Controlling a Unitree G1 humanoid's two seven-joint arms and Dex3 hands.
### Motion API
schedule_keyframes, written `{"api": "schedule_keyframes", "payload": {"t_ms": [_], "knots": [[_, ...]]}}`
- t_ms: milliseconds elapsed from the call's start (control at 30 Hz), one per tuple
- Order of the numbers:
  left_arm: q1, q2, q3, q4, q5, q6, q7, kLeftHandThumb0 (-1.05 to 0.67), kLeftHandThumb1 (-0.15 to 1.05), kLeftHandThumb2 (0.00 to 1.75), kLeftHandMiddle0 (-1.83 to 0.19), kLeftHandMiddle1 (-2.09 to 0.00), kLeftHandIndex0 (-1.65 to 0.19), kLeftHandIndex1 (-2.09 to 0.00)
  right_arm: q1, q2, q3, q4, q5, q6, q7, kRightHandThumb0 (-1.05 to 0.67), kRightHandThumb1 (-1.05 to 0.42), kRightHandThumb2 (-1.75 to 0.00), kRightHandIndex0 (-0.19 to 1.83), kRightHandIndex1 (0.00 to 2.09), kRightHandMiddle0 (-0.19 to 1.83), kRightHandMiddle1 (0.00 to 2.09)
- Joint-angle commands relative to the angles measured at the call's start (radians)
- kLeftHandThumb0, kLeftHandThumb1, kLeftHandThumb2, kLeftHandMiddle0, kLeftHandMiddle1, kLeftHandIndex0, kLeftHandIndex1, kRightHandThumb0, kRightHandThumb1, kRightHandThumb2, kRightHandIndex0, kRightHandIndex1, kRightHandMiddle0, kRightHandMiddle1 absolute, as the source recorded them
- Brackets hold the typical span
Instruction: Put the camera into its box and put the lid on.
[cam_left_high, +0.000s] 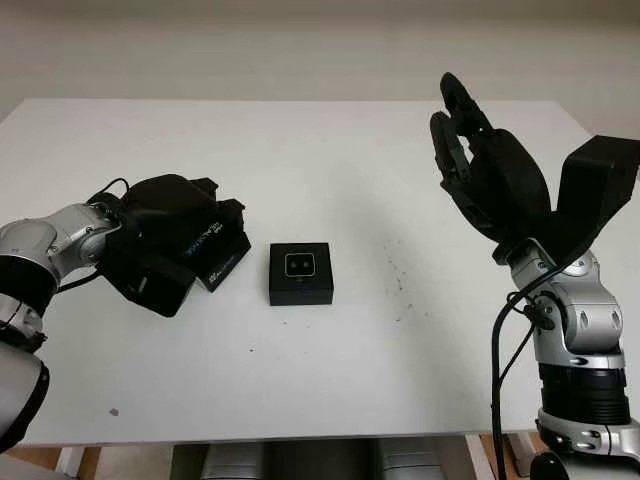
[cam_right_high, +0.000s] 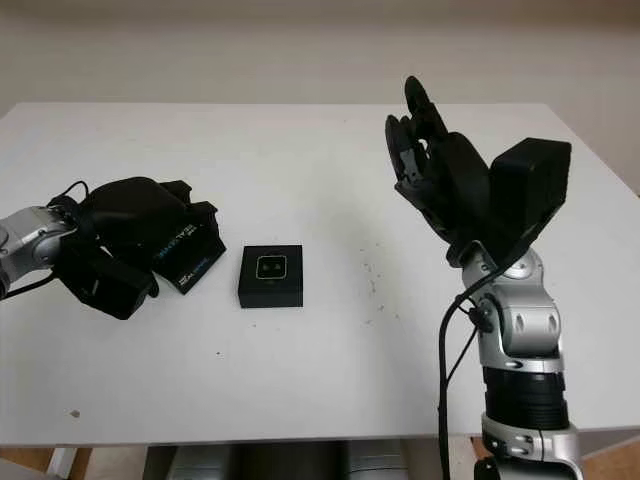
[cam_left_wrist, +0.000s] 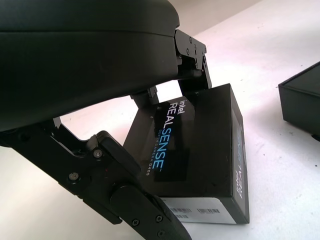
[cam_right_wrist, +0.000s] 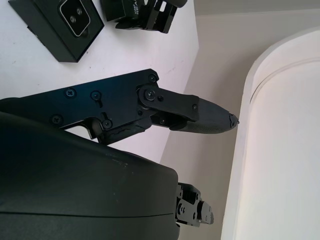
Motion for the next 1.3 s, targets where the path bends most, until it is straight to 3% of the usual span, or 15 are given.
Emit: {"api": "schedule_keyframes", "payload": {"t_ms": [0,167,300,433,567,700,767,933,1133,1267], "knots": [[-0.009,0.011,0.025,-0.025,-0.028,0.006,-0.017,-0.46,1.05,0.19,-0.67,-2.09,-0.12,-2.04,-0.007,-0.005,0.006,-0.020,0.000,-0.004,0.004,-0.58,-1.05,-0.58,-0.19,0.02,-0.16,0.05],[-0.026,0.026,0.060,-0.088,-0.068,0.019,-0.066,-0.45,1.05,0.19,-0.69,-2.09,-0.23,-2.09,-0.003,0.000,0.012,-0.024,-0.006,0.003,-0.010,-0.60,-1.05,-0.54,-0.18,0.04,-0.14,0.06],[-0.011,0.021,0.116,-0.229,-0.148,0.146,-0.255,-0.41,1.05,0.21,-0.49,-2.09,-0.18,-2.08,0.006,0.026,0.026,-0.028,-0.013,0.000,-0.036,-0.61,-1.05,-0.56,-0.19,0.02,-0.17,0.05],[0.044,-0.006,0.181,-0.406,-0.246,0.368,-0.457,-0.38,1.05,0.19,-0.50,-2.09,-0.18,-2.06,0.017,0.049,0.044,-0.025,-0.014,-0.002,-0.037,-0.60,-1.05,-0.59,-0.19,0.00,-0.19,0.03],[0.086,-0.019,0.210,-0.578,-0.271,0.570,-0.605,-0.39,1.05,0.18,-0.49,-1.88,-0.34,-1.74,0.027,0.079,0.055,-0.040,-0.001,0.041,-0.049,-0.60,-1.05,-0.56,-0.19,0.00,-0.19,0.01],[0.100,-0.032,0.207,-0.719,-0.223,0.794,-0.718,-0.40,1.05,0.12,-0.42,-1.83,-0.44,-1.81,0.029,0.096,0.078,-0.066,-0.021,0.079,-0.083,-0.65,-1.05,-0.45,-0.19,0.00,-0.17,0.03],[0.089,-0.040,0.197,-0.777,-0.202,0.901,-0.806,-0.39,1.05,0.14,-0.44,-1.99,-0.43,-1.92,0.030,0.093,0.091,-0.069,-0.032,0.074,-0.079,-0.66,-1.05,-0.45,-0.19,0.00,-0.19,0.02],[0.069,-0.058,0.187,-0.878,-0.179,1.054,-0.960,-0.39,1.05,0.12,-0.41,-1.63,-0.38,-1.83,0.030,0.096,0.104,-0.059,-0.036,0.054,-0.062,-0.68,-1.05,-0.44,-0.19,0.00,-0.19,0.01],[0.051,-0.103,0.185,-0.957,-0.191,1.223,-1.089,-0.36,1.05,0.14,-0.38,-1.91,-0.31,-1.85,0.028,0.107,0.129,-0.065,-0.066,0.065,-0.087,-0.70,-1.05,-0.42,-0.19,0.01,-0.16,0.03],[0.052,-0.121,0.174,-0.973,-0.191,1.245,-1.096,-0.37,1.05,0.15,-0.26,-1.71,-0.31,-1.84,0.030,0.116,0.136,-0.065,-0.074,0.057,-0.091,-0.70,-1.05,-0.43,-0.19,0.02,-0.15,0.04]]}}
